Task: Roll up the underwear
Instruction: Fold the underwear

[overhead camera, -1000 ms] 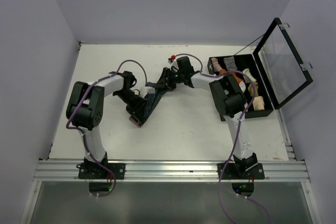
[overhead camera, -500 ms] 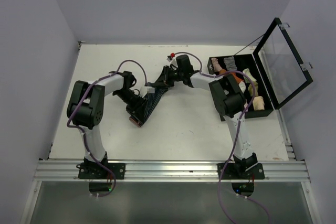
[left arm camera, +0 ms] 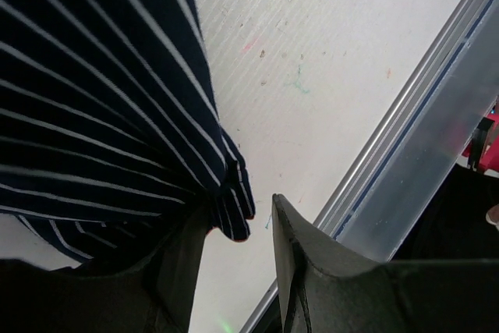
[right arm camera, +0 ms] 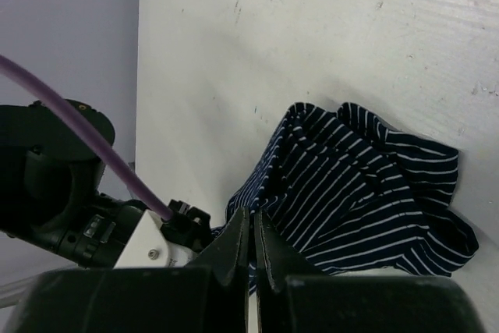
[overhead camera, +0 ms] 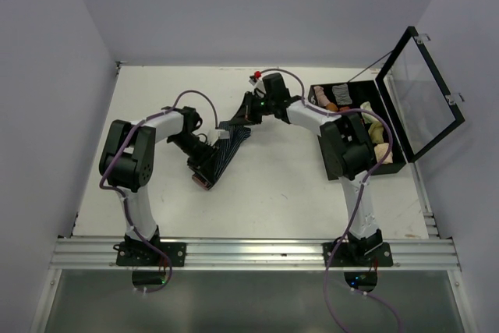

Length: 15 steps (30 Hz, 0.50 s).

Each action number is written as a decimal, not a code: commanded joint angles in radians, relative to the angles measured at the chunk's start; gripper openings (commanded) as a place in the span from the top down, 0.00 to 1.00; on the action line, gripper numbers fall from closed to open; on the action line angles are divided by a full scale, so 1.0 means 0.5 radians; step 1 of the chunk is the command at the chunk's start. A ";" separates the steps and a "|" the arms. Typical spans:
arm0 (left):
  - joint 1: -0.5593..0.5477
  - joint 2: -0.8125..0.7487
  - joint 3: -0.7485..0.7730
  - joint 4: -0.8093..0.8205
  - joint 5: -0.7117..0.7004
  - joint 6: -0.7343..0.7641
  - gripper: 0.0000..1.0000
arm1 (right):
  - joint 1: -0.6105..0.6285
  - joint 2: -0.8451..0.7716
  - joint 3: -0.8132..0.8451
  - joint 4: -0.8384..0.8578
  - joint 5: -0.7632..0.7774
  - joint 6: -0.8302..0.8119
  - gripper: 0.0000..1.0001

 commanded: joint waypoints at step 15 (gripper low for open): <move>-0.005 0.127 -0.156 0.209 -0.317 0.068 0.51 | 0.017 0.081 0.092 -0.207 0.095 -0.160 0.65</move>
